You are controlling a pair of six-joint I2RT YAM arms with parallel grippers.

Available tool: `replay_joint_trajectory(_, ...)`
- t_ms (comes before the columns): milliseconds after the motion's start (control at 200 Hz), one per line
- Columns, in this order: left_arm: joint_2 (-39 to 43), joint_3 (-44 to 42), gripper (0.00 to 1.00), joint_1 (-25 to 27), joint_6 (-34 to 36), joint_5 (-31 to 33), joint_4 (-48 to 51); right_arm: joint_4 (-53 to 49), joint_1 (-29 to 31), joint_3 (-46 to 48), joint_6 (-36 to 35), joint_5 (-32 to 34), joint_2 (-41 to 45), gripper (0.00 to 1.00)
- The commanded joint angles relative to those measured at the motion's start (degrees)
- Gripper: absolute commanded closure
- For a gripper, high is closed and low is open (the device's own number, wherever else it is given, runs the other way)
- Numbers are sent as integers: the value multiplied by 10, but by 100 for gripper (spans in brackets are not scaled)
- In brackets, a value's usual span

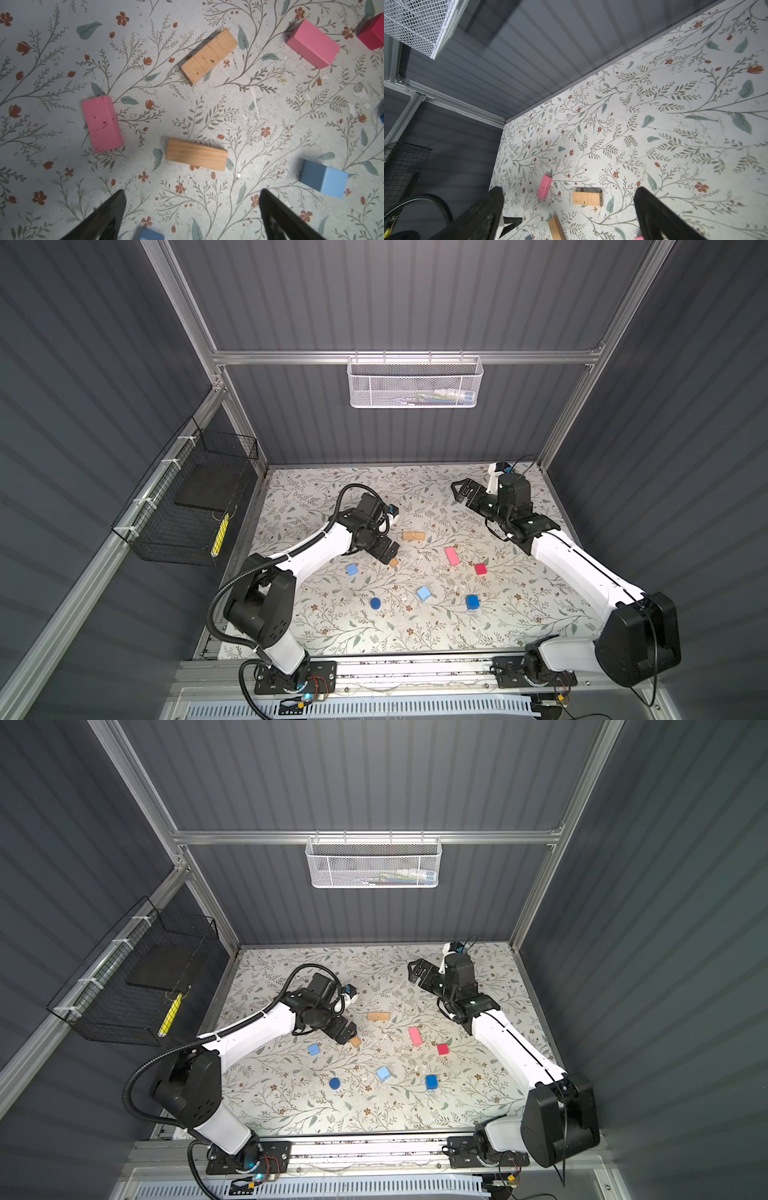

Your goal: Build the wood block tower

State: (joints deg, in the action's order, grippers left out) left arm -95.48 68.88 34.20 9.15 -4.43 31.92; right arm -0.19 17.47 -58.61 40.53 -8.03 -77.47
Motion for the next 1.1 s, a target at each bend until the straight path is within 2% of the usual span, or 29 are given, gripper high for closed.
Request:
replay_joint_trajectory(0,-25,31,0,9,34,2,49,34,-9,9,11,-36,3,1)
replay_joint_trajectory(260,-104,80,0,30,51,20,98,46,-22,18,11,-67,-1,1)
replay_joint_trajectory(1096,-177,105,0,30,91,23,70,63,-32,29,14,-92,-4,1)
